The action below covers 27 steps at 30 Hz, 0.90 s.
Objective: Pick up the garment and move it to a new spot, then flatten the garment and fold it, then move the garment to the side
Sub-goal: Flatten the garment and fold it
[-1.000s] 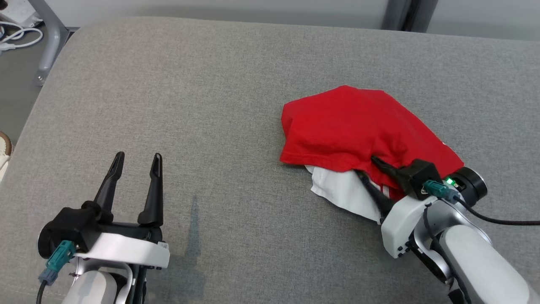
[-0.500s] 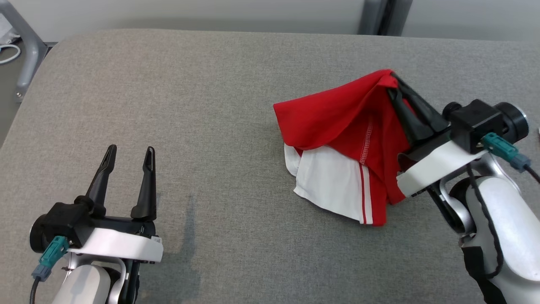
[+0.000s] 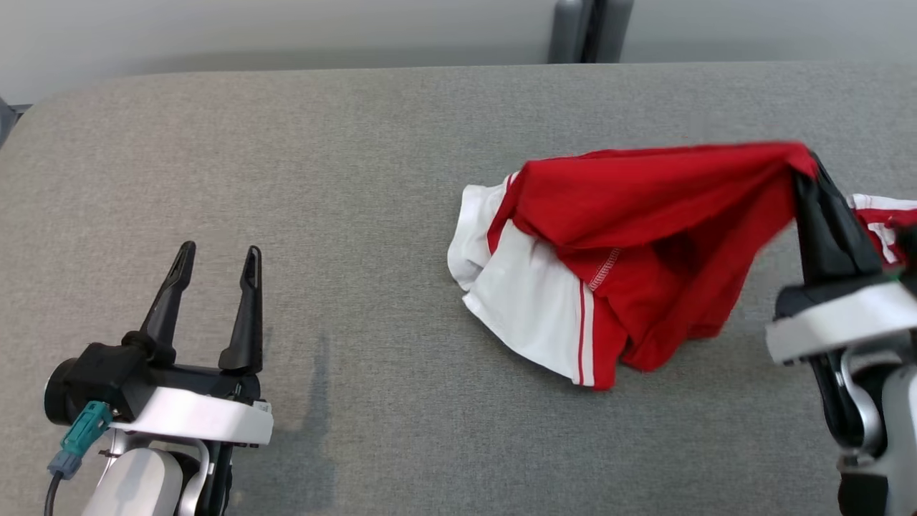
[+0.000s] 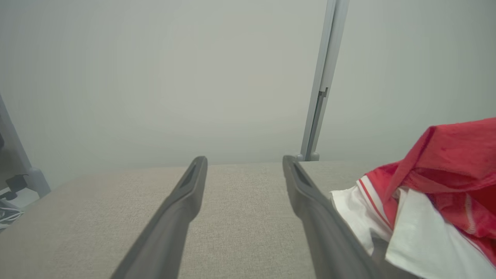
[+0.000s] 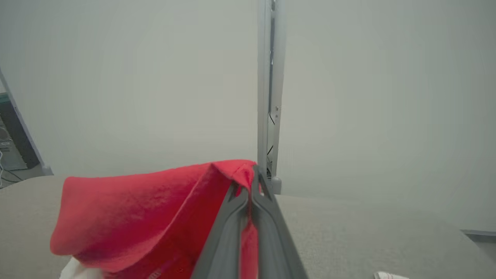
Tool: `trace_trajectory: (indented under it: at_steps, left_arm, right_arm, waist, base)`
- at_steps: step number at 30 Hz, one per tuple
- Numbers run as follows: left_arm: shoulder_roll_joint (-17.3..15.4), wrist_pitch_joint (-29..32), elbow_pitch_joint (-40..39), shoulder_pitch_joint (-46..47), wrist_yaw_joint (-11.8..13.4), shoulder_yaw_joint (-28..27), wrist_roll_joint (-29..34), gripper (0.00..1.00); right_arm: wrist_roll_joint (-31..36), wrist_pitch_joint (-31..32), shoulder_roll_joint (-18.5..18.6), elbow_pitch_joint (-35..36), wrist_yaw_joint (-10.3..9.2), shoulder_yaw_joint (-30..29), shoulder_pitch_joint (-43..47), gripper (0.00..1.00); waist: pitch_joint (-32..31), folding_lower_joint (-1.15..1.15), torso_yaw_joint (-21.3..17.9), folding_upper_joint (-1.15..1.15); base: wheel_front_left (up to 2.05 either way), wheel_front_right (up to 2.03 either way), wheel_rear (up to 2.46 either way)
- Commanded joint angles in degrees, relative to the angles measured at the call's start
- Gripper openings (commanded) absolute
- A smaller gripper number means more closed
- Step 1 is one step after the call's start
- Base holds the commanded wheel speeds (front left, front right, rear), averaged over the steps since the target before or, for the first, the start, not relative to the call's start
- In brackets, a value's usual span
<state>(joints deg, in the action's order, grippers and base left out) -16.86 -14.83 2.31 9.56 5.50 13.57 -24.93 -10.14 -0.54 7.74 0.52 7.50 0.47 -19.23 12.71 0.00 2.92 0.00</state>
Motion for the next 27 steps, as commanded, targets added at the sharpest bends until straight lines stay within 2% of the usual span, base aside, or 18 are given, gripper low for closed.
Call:
trace_trajectory:
  at_steps: [1,6,14,15,16,17,22,27]
  left_arm:
    - [-0.2,-0.2,0.0,0.4,-0.4,-0.1,0.2,1.00]
    - [-0.5,-0.2,0.0,1.2,-0.5,0.3,0.5,1.00]
    - [-1.0,0.0,-0.5,1.0,-0.2,0.5,0.5,1.00]
    - [-1.1,0.1,-0.6,0.9,-0.1,0.6,0.5,1.00]
    - [-1.1,0.2,-0.7,0.8,0.0,0.6,0.5,1.00]
    - [-1.2,0.3,-0.8,0.8,0.0,0.7,0.6,1.00]
    - [-1.4,0.4,-1.6,0.8,0.6,0.5,0.7,1.00]
    - [-1.4,0.4,-1.7,-0.3,1.3,0.3,0.5,1.00]
  right_arm:
    - [-0.2,-0.3,-0.3,-0.6,-0.01,-0.8,1.3,0.00]
    - [-1.6,-2.3,-2.4,-6.6,-0.01,-5.5,7.2,0.00]
    - [-3.7,-7.2,-3.7,-17.4,-0.01,-5.3,7.7,0.00]
    - [-3.7,-7.7,-3.8,-18.3,-0.01,-5.0,7.4,0.30]
    - [-3.6,-8.2,-3.9,-19.1,-0.01,-4.8,7.2,0.47]
    - [-3.6,-8.7,-3.9,-19.6,-0.01,-4.6,7.0,1.00]
    - [-2.7,-10.3,-4.1,-19.4,-0.01,-4.9,7.4,1.00]
    - [-0.6,-9.7,-4.4,-14.5,-0.01,-4.4,10.4,1.00]
  waist:
    - [0.1,0.00,-0.4,0.00]
    - [0.6,0.00,-1.5,0.00]
    - [1.2,0.00,-2.7,0.00]
    - [1.2,0.00,-2.8,0.00]
    - [1.2,0.00,-2.9,0.00]
    - [1.2,0.00,-3.0,0.00]
    - [0.9,0.00,-3.2,0.00]
    - [-0.7,0.00,-3.6,0.00]
  base:
    - [0.00,0.00,0.00]
    - [0.00,0.00,0.00]
    - [0.00,0.00,0.00]
    - [0.00,0.00,0.00]
    - [0.00,0.00,0.00]
    - [0.00,0.00,0.00]
    - [0.00,0.00,0.00]
    - [0.00,0.00,0.00]
